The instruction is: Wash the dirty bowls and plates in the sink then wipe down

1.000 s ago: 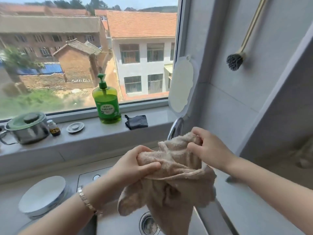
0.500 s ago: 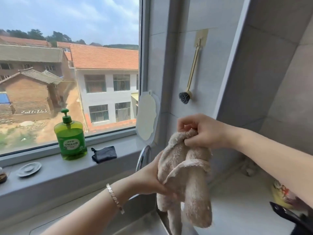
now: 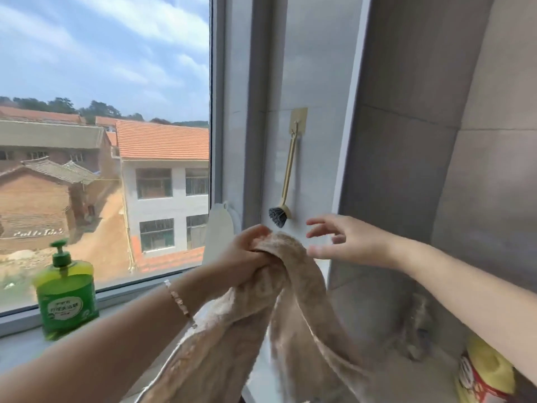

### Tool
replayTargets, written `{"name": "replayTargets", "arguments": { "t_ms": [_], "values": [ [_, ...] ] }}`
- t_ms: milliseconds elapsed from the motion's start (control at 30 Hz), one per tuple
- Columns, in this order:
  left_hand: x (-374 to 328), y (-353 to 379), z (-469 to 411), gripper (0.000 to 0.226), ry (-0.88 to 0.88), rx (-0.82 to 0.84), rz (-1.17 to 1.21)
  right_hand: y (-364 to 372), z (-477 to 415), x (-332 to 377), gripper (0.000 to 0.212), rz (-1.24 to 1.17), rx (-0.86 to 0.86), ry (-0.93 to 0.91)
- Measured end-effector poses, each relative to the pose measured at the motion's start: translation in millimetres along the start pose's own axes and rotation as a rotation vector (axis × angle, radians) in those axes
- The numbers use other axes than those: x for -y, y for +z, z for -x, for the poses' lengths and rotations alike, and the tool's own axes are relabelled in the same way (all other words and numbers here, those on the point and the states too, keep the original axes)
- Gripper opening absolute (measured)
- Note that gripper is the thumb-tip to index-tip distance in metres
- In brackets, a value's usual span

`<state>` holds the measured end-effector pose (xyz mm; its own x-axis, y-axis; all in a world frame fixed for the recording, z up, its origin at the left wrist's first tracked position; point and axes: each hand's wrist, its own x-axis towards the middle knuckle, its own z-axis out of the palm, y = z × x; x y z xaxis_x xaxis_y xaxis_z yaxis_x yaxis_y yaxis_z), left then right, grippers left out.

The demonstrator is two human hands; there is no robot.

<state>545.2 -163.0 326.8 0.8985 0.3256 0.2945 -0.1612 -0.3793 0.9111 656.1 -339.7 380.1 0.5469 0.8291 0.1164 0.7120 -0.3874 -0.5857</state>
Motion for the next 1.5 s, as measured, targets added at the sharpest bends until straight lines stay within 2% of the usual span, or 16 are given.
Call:
{"name": "replayTargets", "arguments": {
  "t_ms": [67, 267, 367, 467, 533, 667, 800, 833, 900, 1000, 1067, 1133, 1267, 1367, 1433, 1500],
  "values": [
    [-24, 7, -27, 0.027, 0.049, -0.042, -0.024, -1, -20, 1, 0.052, -0.025, -0.05, -0.088],
    [-64, -23, -93, 0.033, 0.176, -0.109, -0.326, -45, -84, 8, 0.02, -0.014, -0.336, -0.202],
    [-61, -43, -121, 0.026, 0.239, -0.286, -0.478, -65, -119, 13, 0.006, 0.099, -0.435, -0.244],
    [-64, -55, -158, 0.02, 0.301, -0.548, -0.699, -80, -152, 22, 0.017, 0.296, -0.608, -0.262],
    [-72, -57, -185, 0.018, 0.337, -0.65, -0.745, -93, -169, 28, 0.023, 0.455, -0.728, -0.288],
    [-89, -56, -240, 0.022, 0.409, -0.685, -0.66, -122, -196, 36, 0.019, 0.579, -0.863, -0.31],
    [-85, -54, -276, 0.024, 0.461, -0.727, -0.602, -126, -213, 43, 0.025, 0.802, -0.812, -0.255],
    [-80, -52, -279, 0.023, 0.455, -0.697, -0.582, -124, -214, 44, 0.024, 0.853, -0.787, -0.239],
    [-67, -48, -283, 0.023, 0.377, -0.508, -0.484, -120, -218, 46, 0.024, 0.914, -0.716, -0.204],
    [-42, -49, -281, 0.032, 0.157, -0.237, -0.328, -112, -219, 50, 0.03, 0.888, -0.623, -0.098],
    [-27, -56, -277, 0.036, 0.072, -0.13, -0.364, -105, -222, 51, 0.033, 0.887, -0.571, -0.032],
    [-19, -64, -269, 0.039, 0.032, -0.105, -0.419, -97, -222, 53, 0.036, 0.915, -0.513, 0.05],
    [-20, -73, -239, 0.043, -0.005, -0.229, -0.455, -91, -228, 53, 0.042, 1.011, -0.49, 0.12],
    [-22, -82, -207, 0.035, -0.029, -0.204, -0.537, -77, -228, 56, 0.039, 1.169, -0.492, 0.165],
    [-20, -89, -181, 0.025, -0.06, -0.136, -0.641, -58, -216, 59, 0.037, 1.192, -0.541, 0.09],
    [-18, -98, -155, 0.02, -0.146, -0.062, -0.771, -39, -199, 65, 0.031, 1.012, -0.506, -0.07]
  ]
}}
